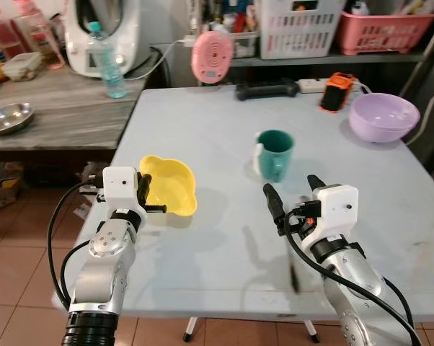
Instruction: Setting the table
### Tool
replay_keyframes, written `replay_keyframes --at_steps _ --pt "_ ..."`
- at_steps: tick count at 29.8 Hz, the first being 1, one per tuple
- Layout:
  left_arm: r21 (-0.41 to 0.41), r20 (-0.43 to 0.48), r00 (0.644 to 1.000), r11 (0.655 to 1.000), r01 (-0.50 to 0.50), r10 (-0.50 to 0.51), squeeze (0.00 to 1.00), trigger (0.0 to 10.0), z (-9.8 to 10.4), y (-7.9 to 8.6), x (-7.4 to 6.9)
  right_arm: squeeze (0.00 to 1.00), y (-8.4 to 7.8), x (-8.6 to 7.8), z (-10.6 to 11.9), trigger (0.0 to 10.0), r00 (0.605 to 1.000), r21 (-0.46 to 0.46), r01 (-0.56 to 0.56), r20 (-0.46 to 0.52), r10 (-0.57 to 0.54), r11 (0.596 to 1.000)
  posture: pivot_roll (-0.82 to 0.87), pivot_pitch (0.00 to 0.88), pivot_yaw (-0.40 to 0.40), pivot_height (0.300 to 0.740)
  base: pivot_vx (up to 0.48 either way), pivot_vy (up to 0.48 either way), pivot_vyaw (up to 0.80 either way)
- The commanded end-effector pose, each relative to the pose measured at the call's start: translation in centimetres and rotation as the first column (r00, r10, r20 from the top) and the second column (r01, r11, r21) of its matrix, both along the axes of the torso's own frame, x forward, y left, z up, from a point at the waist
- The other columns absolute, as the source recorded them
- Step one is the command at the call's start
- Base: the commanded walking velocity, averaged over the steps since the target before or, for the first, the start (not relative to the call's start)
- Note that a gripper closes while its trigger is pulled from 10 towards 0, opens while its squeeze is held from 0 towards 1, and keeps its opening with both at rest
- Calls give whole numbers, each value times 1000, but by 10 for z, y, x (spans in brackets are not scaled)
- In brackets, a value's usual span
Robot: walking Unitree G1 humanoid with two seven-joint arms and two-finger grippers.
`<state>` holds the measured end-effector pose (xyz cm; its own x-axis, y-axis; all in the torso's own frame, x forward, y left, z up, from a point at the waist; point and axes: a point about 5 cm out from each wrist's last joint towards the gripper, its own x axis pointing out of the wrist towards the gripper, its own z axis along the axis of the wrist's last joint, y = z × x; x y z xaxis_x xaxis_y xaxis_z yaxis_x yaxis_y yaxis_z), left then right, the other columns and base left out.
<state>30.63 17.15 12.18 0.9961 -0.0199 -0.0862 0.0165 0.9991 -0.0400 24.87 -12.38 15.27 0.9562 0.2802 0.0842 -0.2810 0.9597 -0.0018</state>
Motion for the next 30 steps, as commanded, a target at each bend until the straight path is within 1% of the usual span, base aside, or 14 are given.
replay_keyframes --at_steps 1,8,21,24,25,30 --pt "6 3 1000 1000 1 -1 0 10000 2 -1 1 0 -3 0 2 10000 1000 -10 20 12 -20 1000 -67 35 99 740 0 379 0" --pt "20 2 1000 1000 10 -10 0 10000 3 0 2 0 -9 0 0 10000 999 -16 46 13 -46 999 -61 30 105 740 0 419 0" --pt "58 2 1000 998 12 -12 0 10000 2 2 5 0 -6 1 0 10000 999 -13 45 28 -45 999 -50 12 117 740 0 471 0" --pt "65 2 1000 998 16 -16 0 10000 1 2 4 0 -5 0 0 10000 999 -13 43 30 -42 999 -50 8 115 740 0 480 0" --pt "66 -4 1000 998 25 -25 0 10000 -2 1 2 0 -3 0 0 10000 999 -12 36 32 -36 999 -49 3 114 740 0 480 0" --pt "67 -4 1000 998 18 -18 0 10000 -3 2 2 0 -3 3 1 10000 999 -12 37 39 -37 999 -44 0 113 740 0 480 0"
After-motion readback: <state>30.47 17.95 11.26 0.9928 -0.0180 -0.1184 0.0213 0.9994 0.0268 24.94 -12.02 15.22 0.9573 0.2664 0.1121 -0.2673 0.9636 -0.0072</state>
